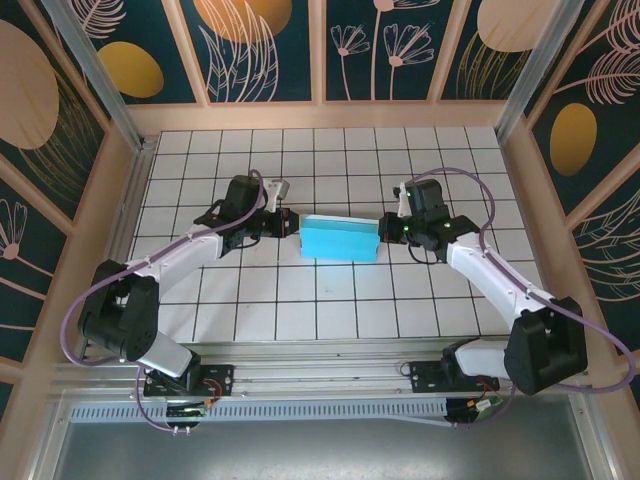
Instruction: Fold the paper box
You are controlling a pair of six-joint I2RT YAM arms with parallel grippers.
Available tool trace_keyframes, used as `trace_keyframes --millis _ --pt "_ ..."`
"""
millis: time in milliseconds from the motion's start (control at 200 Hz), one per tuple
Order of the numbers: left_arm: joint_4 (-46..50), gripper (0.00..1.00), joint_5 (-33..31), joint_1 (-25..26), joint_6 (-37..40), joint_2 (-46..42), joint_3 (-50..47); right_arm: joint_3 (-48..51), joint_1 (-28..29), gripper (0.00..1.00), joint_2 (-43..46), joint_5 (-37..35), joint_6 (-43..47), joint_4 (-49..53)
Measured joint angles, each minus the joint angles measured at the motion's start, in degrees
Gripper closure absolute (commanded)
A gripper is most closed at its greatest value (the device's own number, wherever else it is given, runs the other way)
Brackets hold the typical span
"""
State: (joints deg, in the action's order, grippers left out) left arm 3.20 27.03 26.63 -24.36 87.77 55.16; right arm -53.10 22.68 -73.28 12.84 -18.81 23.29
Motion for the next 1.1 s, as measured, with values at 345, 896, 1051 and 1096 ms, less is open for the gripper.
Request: trace_keyframes --millis 345,896,1051,1096 --pt "1.9 1.00 -4.5 2.0 3.5 0.0 1.1 0.0 0.5 0.83 0.9 -1.4 -0.5 1.4" --pt "3.5 1.00 -5.2 2.4 4.6 -0.2 1.6 -8.2 1.0 0.70 0.9 -2.5 -0.4 4.9" --pt "3.7 1.00 -5.2 2.4 4.7 -0.2 1.6 -10.8 1.0 0.70 -1.0 -2.0 0.9 4.9" --pt "3.7 1.00 -5.2 2.4 4.7 -0.2 1.7 -11.6 1.0 0.70 -2.4 -1.6 1.1 4.8"
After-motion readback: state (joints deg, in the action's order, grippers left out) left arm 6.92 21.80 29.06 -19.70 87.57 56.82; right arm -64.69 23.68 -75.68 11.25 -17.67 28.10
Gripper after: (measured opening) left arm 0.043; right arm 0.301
